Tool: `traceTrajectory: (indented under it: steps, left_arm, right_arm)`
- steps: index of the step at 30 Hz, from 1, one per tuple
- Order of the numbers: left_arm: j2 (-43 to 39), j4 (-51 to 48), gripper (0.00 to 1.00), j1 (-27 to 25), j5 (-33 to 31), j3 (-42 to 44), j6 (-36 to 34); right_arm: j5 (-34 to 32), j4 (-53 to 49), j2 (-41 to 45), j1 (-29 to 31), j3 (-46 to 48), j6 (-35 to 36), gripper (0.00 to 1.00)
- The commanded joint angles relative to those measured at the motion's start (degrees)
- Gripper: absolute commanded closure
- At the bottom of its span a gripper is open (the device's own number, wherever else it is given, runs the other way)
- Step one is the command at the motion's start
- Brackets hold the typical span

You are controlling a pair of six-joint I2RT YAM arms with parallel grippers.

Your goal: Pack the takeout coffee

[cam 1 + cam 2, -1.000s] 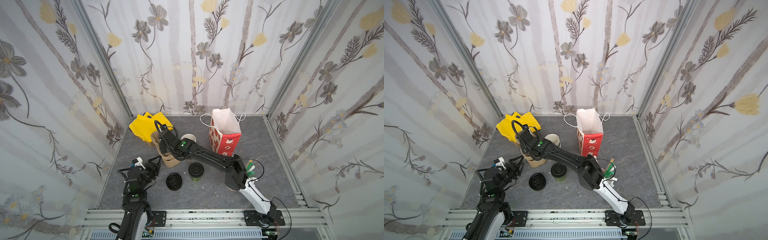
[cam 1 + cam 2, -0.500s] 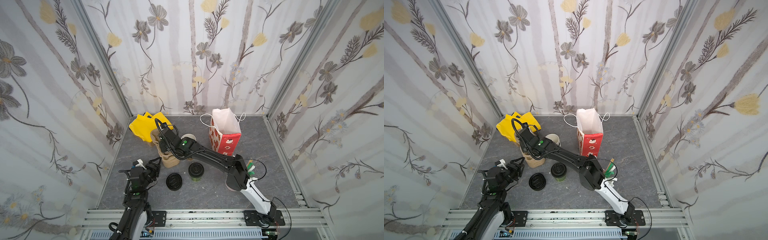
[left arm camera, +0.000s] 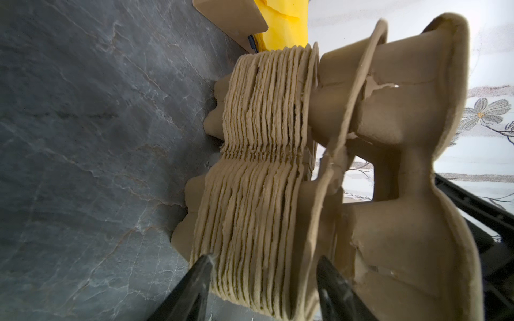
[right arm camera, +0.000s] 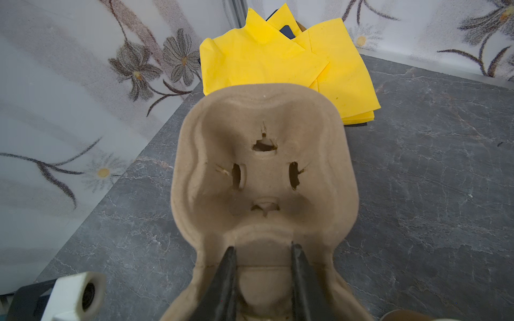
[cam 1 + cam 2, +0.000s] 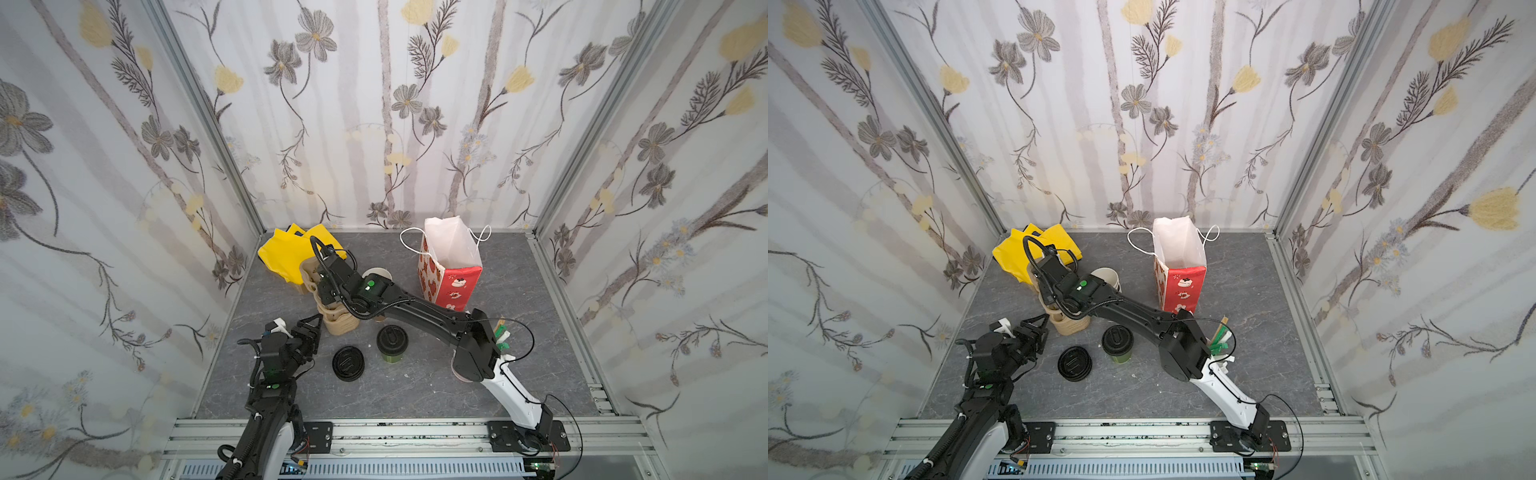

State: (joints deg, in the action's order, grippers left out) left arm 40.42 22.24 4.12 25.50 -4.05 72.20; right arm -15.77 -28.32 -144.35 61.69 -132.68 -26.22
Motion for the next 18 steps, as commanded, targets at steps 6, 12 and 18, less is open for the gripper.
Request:
traceTrajectory:
  steps: [6,12,18]
  left_arm:
    - [-0.17,0.86,0.38,-0.06,-0.40,-1.02,-0.07]
    - [-1.95,-4.78,0.38,0.00,-0.98,-5.70,-3.97]
    - [-2.56,-13.04,0.37,0.07,-2.34,-14.57,-9.66]
  right_arm:
    - [-1.21,2.44,2.63,-0.08,-0.21,-0.76,0.78]
    - [-2.18,2.31,6.13,-0.26,-0.13,-0.25,0.78]
    - [-3.98,-1.82,12.00,-0.42,-0.10,1.13,0.77]
